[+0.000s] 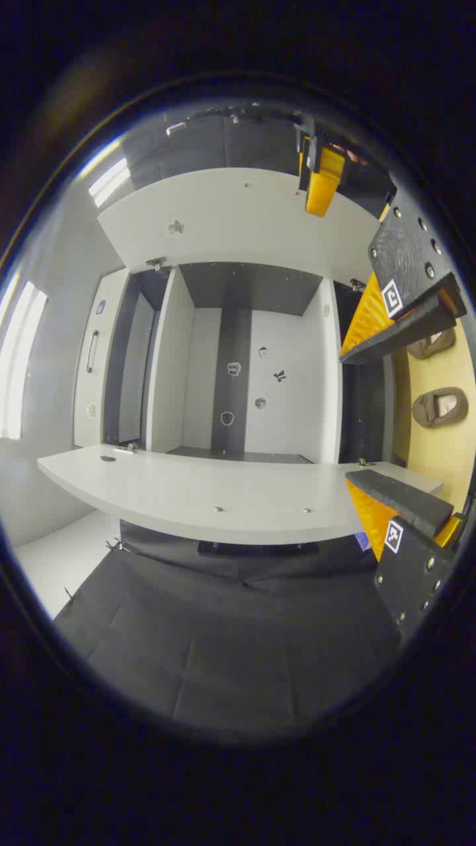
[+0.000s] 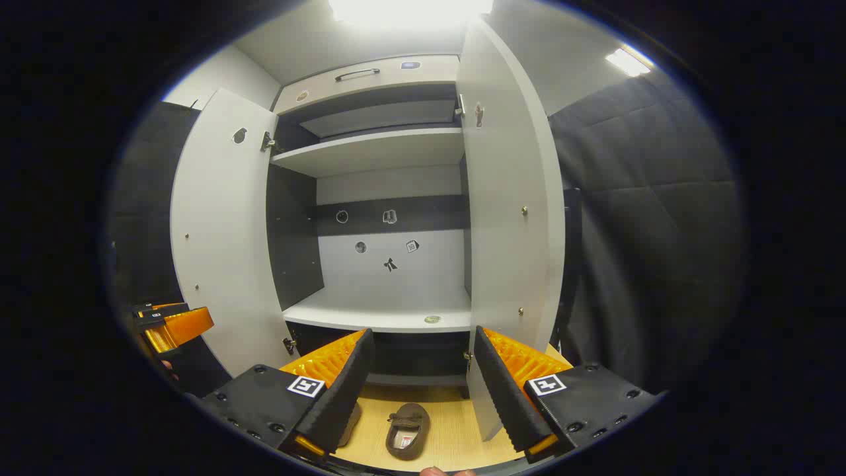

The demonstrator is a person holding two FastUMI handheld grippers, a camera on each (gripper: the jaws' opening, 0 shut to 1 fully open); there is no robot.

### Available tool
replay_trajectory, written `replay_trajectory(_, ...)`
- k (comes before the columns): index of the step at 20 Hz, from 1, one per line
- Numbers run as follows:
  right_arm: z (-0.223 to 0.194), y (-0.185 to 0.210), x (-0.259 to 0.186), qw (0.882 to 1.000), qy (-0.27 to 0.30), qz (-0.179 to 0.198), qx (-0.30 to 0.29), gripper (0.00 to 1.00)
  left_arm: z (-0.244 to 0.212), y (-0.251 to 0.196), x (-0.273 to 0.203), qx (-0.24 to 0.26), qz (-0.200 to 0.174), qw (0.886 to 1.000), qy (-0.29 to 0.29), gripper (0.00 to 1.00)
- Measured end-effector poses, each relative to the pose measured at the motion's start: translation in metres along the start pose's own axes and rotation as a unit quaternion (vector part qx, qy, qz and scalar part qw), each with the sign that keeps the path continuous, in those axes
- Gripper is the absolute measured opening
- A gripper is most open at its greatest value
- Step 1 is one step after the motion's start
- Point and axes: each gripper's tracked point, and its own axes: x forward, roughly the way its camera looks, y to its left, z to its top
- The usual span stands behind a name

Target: Grab one shoe with the right hand and put it into the shoe cabinet, grab the other shoe with the left hand and put it into the shoe cabinet; then close the right door with the right hand and the left door with the left hand.

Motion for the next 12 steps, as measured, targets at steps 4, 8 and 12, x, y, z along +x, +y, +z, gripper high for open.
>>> replay_trajectory(4, -0.005, 0.001, 0.004, 1.0, 0.007, 0.013, 0.007, 0.96, 0.004, -0.002, 0.006, 0.004, 0.011, 1.0, 0.002, 0.99)
replay_trajectory(8, -0.022, 0.0, 0.01, 0.999, 0.026, 0.013, 0.021, 0.96, 0.001, 0.0, 0.0, -0.018, 0.039, 0.999, 0.015, 0.99)
replay_trajectory(12, -0.043, 0.009, 0.006, 0.998, 0.043, 0.044, 0.016, 0.96, -0.013, 0.007, -0.017, -0.003, 0.068, 0.997, 0.039, 0.99)
